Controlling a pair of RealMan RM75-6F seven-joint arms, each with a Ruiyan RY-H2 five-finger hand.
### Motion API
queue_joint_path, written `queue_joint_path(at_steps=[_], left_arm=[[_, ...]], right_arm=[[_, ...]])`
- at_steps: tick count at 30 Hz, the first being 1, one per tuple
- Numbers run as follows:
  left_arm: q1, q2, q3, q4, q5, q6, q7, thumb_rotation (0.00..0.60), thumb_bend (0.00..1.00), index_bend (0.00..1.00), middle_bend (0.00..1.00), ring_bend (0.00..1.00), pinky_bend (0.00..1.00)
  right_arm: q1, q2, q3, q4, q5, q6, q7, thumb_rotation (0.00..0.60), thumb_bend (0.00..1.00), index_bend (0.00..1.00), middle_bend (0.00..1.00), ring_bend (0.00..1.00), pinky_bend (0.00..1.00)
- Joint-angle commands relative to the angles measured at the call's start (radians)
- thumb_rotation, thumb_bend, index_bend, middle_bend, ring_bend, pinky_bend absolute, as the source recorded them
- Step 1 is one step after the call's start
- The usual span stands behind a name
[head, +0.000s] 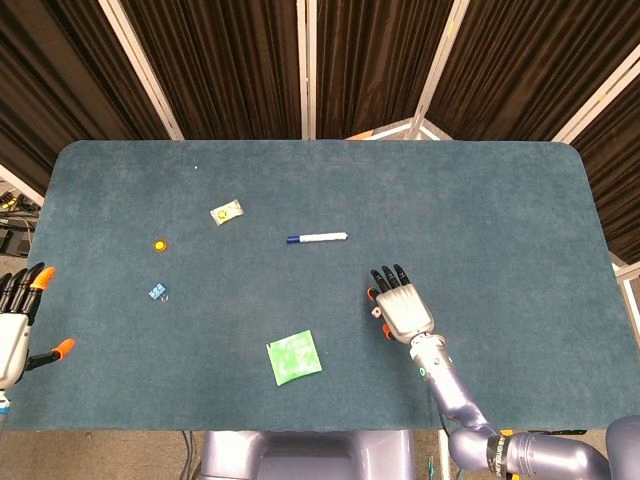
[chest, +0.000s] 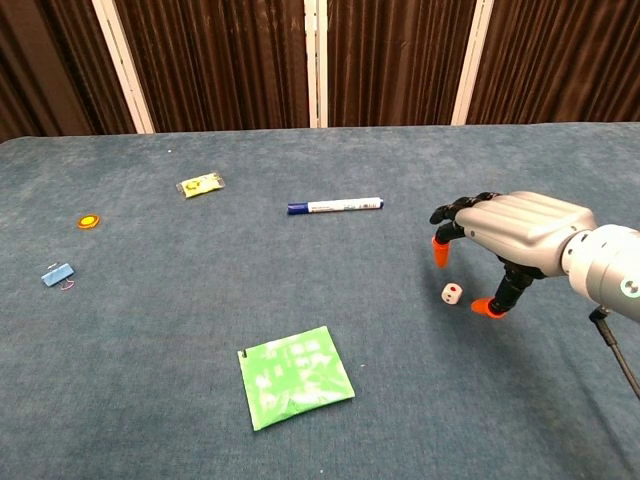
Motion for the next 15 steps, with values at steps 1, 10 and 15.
queue_joint_path(at_steps=[1,10,15], left_arm=[[-0.002,-0.003,0.000,0.000,-0.001,-0.001,0.007,0.600,0.11,0.00,0.00,0.00,0.00],[-0.003,-0.006,0.000,-0.002,-0.004,-0.003,0.015,0.600,0.11,0.00,0.00,0.00,0.00],[-0.004,-0.007,0.000,-0.001,-0.006,-0.005,0.016,0.600,0.11,0.00,0.00,0.00,0.00]], right_arm=[[0.006,0.003,-0.004,0.017,0.005,-0.010,0.025,0.600,0.18,0.38,0.10,0.00,0.00],[0.014,-0.014,-0.021,0.079,-0.008,-0.017,0.103,0.600,0.19,0.46,0.16,0.00,0.00],[0.018,-0.025,-0.026,0.097,-0.020,-0.014,0.125,0.600,0.18,0.47,0.17,0.00,0.00]])
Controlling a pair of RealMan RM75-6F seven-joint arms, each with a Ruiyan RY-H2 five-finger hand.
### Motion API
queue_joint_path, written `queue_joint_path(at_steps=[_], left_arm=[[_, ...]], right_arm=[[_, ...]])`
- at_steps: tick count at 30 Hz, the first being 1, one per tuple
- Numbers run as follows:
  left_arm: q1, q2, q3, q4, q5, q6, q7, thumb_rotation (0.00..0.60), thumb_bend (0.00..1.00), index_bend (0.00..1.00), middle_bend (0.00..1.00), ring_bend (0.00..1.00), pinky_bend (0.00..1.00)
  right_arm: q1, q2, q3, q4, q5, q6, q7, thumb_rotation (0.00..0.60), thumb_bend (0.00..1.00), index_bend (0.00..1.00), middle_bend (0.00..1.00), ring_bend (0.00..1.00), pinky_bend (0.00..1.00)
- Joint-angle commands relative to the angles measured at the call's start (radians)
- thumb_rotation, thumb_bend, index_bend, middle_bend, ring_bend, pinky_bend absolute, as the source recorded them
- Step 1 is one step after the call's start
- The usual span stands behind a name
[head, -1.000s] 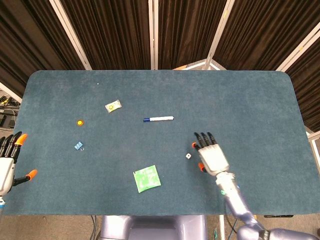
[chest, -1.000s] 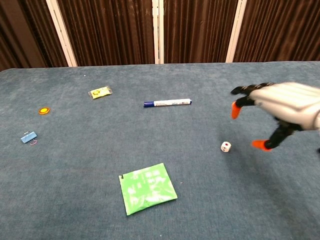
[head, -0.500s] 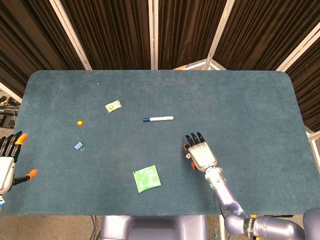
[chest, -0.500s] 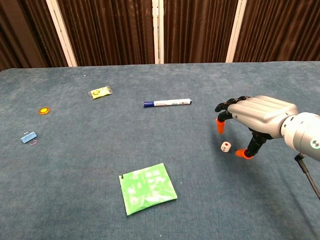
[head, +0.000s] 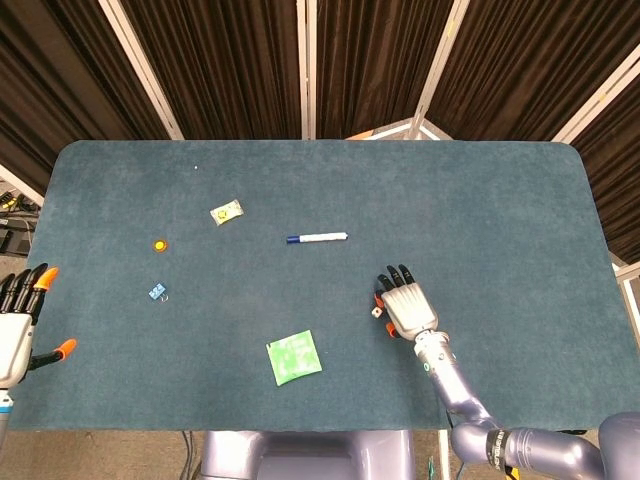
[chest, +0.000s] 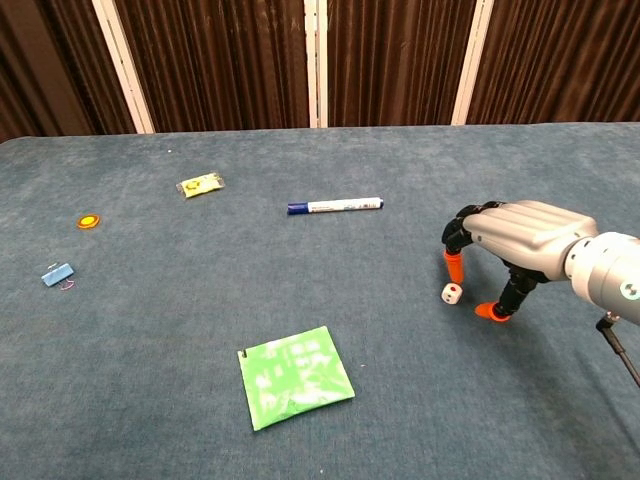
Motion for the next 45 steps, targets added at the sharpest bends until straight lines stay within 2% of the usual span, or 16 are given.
queue_joint_path(at_steps=[1,22,31,39,45], left_arm=[[-0.001,0.000,0.000,0.000,0.000,-0.001,0.000,0.600,0.11,0.00,0.00,0.00,0.00],[-0.003,0.002,0.000,-0.001,0.002,0.000,-0.004,0.600,0.11,0.00,0.00,0.00,0.00],[-0.004,0.002,0.000,0.001,0.000,-0.003,-0.009,0.600,0.11,0.00,0.00,0.00,0.00],[-0.005,0.001,-0.001,0.003,-0.002,-0.004,-0.008,0.600,0.11,0.00,0.00,0.00,0.00],[-0.004,0.002,0.000,0.002,-0.001,-0.002,-0.009,0.600,0.11,0.00,0.00,0.00,0.00]], right_arm=[[0.003,-0.006,-0.002,0.007,-0.005,0.003,0.008,0.600,0.18,0.47,0.17,0.00,0.00],[0.025,-0.060,-0.011,0.076,-0.009,0.003,0.044,0.600,0.20,0.50,0.19,0.00,0.00],[0.030,-0.071,-0.014,0.083,-0.020,0.015,0.045,0.600,0.36,0.56,0.22,0.00,0.00],[0.033,-0.030,0.001,-0.005,-0.061,0.075,0.013,0.600,0.37,0.57,0.23,0.00,0.00],[0.037,0.044,0.042,-0.118,-0.056,0.126,-0.036,0.600,0.37,0.56,0.23,0.00,0.00]])
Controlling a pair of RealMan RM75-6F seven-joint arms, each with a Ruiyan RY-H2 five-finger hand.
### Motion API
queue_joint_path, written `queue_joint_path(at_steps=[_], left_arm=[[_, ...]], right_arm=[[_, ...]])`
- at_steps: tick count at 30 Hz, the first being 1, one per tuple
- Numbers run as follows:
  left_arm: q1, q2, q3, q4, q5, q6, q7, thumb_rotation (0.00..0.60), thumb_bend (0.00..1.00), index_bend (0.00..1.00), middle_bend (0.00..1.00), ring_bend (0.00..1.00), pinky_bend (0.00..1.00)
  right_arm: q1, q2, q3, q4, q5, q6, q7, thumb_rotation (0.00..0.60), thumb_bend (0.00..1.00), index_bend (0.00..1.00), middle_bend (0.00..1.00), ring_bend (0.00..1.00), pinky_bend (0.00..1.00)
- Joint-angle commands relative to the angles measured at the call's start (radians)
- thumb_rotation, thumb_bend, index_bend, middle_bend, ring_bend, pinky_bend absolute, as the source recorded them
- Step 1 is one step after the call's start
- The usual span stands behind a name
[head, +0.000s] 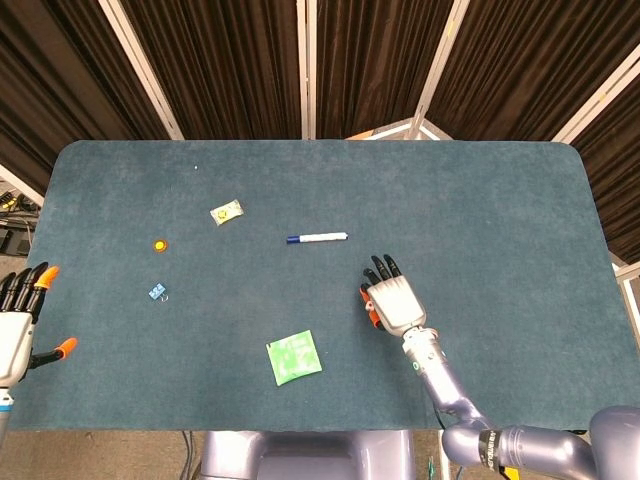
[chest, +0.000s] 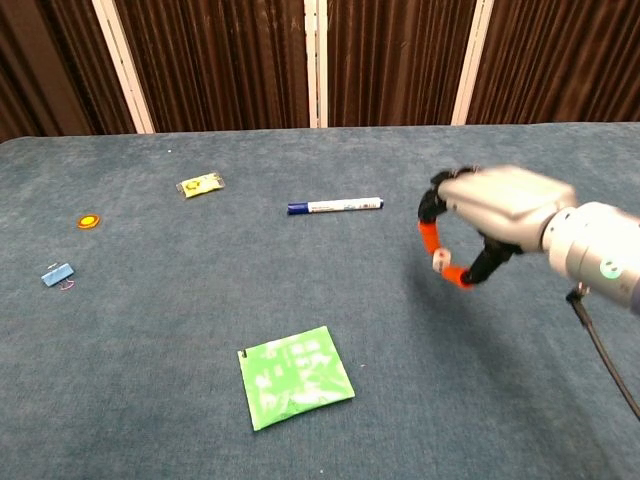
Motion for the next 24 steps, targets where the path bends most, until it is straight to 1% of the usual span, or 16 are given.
queue_joint_path(at_steps=[1,7,13,20,21,24], left_arm=[[0.000,0.000,0.000,0.000,0.000,0.000,-0.001,0.600,0.11,0.00,0.00,0.00,0.00],[0.001,0.001,0.000,-0.003,0.002,0.003,-0.001,0.600,0.11,0.00,0.00,0.00,0.00],[0.000,0.003,0.003,-0.008,0.005,0.001,0.006,0.600,0.11,0.00,0.00,0.00,0.00],[0.000,0.003,0.002,-0.009,0.003,0.002,0.009,0.600,0.11,0.00,0.00,0.00,0.00],[0.000,0.002,0.002,-0.009,0.004,0.002,0.009,0.600,0.11,0.00,0.00,0.00,0.00],[0.001,0.002,0.003,-0.008,0.005,0.004,0.010,0.600,0.11,0.00,0.00,0.00,0.00]], right_arm=[[0.003,0.053,0.034,-0.071,0.002,0.040,-0.032,0.600,0.37,0.56,0.23,0.00,0.00],[0.001,0.113,0.068,-0.151,-0.003,0.085,-0.048,0.600,0.36,0.56,0.22,0.00,0.00],[-0.001,0.143,0.064,-0.191,0.006,0.098,-0.068,0.600,0.34,0.52,0.20,0.00,0.00],[-0.002,0.152,0.052,-0.191,0.017,0.105,-0.071,0.600,0.26,0.33,0.09,0.00,0.00],[-0.003,0.152,0.051,-0.189,0.017,0.106,-0.070,0.600,0.26,0.31,0.08,0.00,0.00],[-0.014,0.161,0.042,-0.184,0.008,0.118,-0.054,0.600,0.25,0.30,0.07,0.00,0.00]])
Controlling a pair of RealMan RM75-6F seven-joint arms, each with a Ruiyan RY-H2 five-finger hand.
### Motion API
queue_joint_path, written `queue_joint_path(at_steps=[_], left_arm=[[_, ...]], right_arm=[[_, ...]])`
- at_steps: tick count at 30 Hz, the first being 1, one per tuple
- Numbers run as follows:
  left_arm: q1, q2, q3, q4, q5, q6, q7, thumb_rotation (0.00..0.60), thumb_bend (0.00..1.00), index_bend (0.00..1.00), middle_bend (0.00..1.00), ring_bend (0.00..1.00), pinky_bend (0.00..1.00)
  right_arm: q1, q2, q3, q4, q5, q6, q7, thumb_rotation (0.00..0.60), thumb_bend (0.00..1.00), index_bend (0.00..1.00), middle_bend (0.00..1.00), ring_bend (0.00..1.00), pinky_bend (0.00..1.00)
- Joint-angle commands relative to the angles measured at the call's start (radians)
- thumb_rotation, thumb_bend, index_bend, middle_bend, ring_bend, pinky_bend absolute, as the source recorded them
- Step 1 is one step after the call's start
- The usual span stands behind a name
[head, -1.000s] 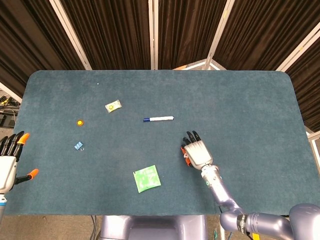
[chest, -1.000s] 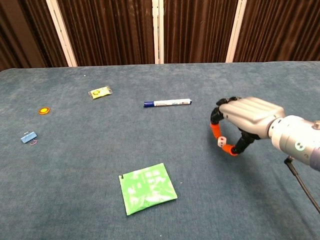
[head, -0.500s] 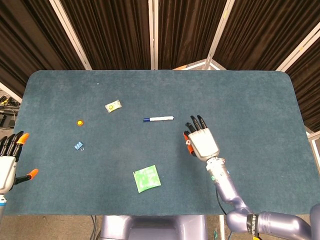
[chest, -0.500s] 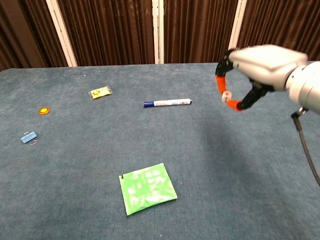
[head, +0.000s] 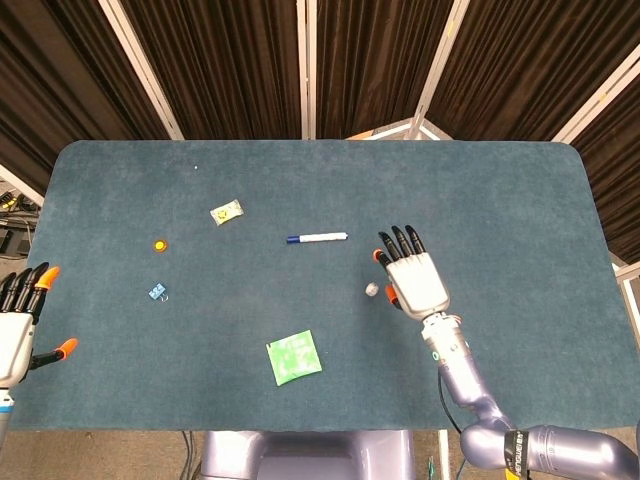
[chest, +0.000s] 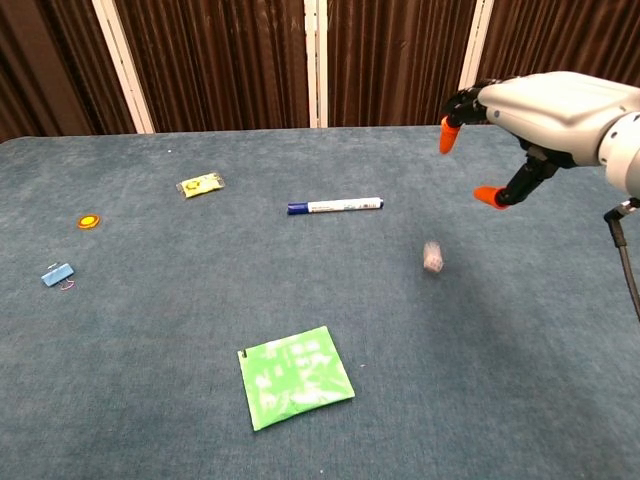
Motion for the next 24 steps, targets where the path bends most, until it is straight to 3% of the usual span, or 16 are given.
queue_joint_path(at_steps=[1,9,17,24], left_arm=[[0.000,0.000,0.000,0.000,0.001,0.000,0.000,0.600,0.11,0.00,0.00,0.00,0.00],[0.005,0.001,0.004,-0.001,0.007,0.010,0.000,0.600,0.11,0.00,0.00,0.00,0.00],[0.008,-0.005,0.007,0.002,0.013,0.016,0.013,0.600,0.11,0.00,0.00,0.00,0.00],[0.008,-0.022,0.010,0.010,0.020,0.018,0.039,0.600,0.11,0.00,0.00,0.00,0.00]], right_arm=[[-0.010,0.008,-0.011,0.005,-0.010,0.009,0.015,0.600,0.25,0.30,0.07,0.00,0.00],[-0.100,0.057,-0.085,0.045,-0.084,0.057,0.161,0.600,0.25,0.29,0.06,0.00,0.00],[-0.261,0.123,-0.193,0.203,-0.249,0.187,0.439,0.600,0.23,0.25,0.02,0.00,0.00],[-0.372,0.149,-0.238,0.310,-0.333,0.298,0.601,0.600,0.21,0.18,0.00,0.00,0.00]])
